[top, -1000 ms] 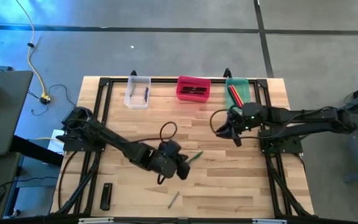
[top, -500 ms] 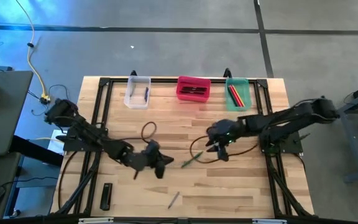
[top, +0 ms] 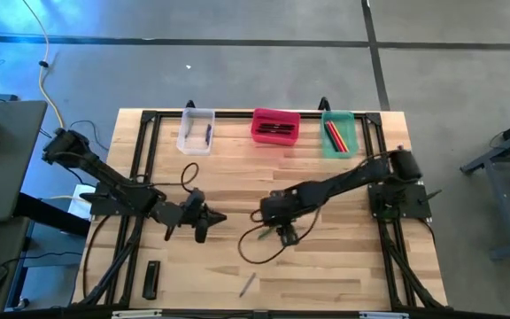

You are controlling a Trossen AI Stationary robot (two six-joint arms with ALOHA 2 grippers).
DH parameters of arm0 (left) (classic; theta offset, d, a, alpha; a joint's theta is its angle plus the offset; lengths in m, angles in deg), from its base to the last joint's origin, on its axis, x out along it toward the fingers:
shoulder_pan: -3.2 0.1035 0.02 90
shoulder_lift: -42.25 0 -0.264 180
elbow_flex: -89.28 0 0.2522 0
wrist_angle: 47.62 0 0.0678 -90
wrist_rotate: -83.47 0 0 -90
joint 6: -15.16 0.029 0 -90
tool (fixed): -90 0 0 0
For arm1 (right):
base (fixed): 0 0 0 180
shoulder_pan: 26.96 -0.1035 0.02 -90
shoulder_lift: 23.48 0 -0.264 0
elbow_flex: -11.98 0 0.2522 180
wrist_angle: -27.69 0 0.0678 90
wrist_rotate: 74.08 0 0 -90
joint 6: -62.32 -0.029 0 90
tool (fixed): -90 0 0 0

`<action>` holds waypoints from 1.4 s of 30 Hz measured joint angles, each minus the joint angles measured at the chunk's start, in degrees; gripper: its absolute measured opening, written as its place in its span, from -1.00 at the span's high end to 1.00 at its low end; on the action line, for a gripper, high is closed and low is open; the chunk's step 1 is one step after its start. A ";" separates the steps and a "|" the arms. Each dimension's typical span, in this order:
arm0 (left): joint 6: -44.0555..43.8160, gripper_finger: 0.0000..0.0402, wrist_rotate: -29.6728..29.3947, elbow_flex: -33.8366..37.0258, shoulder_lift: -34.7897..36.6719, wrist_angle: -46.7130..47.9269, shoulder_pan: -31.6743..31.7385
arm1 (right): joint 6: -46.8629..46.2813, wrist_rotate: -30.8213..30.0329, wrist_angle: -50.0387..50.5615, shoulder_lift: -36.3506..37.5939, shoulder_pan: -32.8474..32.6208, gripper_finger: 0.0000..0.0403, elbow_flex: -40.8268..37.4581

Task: Sort crayons/erasers/pens/pencils in bins
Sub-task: Put the green pen into the red bin

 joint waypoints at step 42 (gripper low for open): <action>-0.10 1.00 -6.61 1.60 3.37 1.21 2.00 | 2.90 -1.44 5.18 -14.67 1.10 0.92 11.38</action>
